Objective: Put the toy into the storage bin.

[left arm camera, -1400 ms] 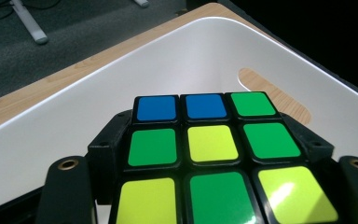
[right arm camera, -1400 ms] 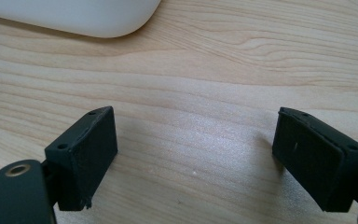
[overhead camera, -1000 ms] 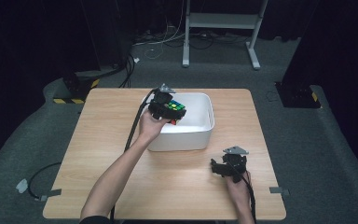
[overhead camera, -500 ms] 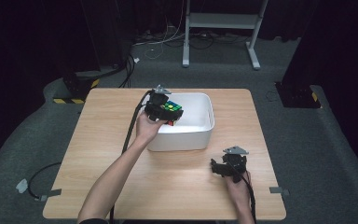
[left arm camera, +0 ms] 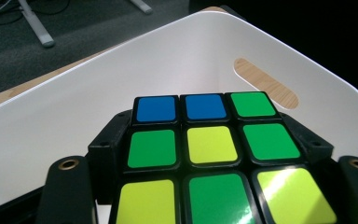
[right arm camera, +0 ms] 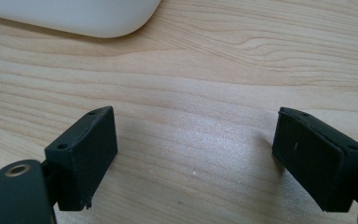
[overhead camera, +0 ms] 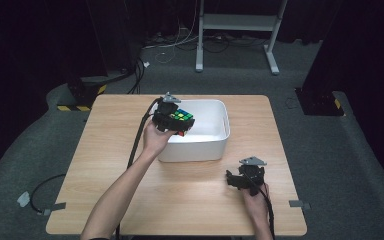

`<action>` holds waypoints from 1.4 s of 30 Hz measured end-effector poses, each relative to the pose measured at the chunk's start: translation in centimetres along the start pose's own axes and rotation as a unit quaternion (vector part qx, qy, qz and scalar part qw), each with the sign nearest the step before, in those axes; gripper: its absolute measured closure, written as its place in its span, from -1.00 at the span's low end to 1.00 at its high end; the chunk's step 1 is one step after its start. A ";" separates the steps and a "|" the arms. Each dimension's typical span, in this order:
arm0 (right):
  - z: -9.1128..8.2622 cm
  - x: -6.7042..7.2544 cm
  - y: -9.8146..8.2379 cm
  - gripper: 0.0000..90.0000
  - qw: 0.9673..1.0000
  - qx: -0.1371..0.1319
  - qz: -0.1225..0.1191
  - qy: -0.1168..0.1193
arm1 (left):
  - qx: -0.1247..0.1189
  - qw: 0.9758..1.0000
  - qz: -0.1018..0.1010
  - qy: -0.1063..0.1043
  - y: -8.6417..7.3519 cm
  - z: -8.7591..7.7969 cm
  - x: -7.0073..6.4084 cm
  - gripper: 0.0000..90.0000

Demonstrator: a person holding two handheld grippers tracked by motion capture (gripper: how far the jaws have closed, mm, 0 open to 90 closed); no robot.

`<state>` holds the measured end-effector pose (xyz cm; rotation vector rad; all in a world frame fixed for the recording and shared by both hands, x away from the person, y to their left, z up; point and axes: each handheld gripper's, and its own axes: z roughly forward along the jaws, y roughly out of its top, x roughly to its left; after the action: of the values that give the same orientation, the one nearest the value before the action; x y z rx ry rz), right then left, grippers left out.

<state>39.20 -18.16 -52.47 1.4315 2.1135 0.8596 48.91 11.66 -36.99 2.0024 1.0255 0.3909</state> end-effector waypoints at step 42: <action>0.0 0.0 0.0 -0.70 1.000 0.000 0.000 0.000 | -0.004 1.000 0.003 0.029 -3.3 -1.0 -0.1 -0.29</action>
<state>39.20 -18.17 -52.47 1.4313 2.1134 0.8594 46.57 13.19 -38.97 1.9984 1.0528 0.4590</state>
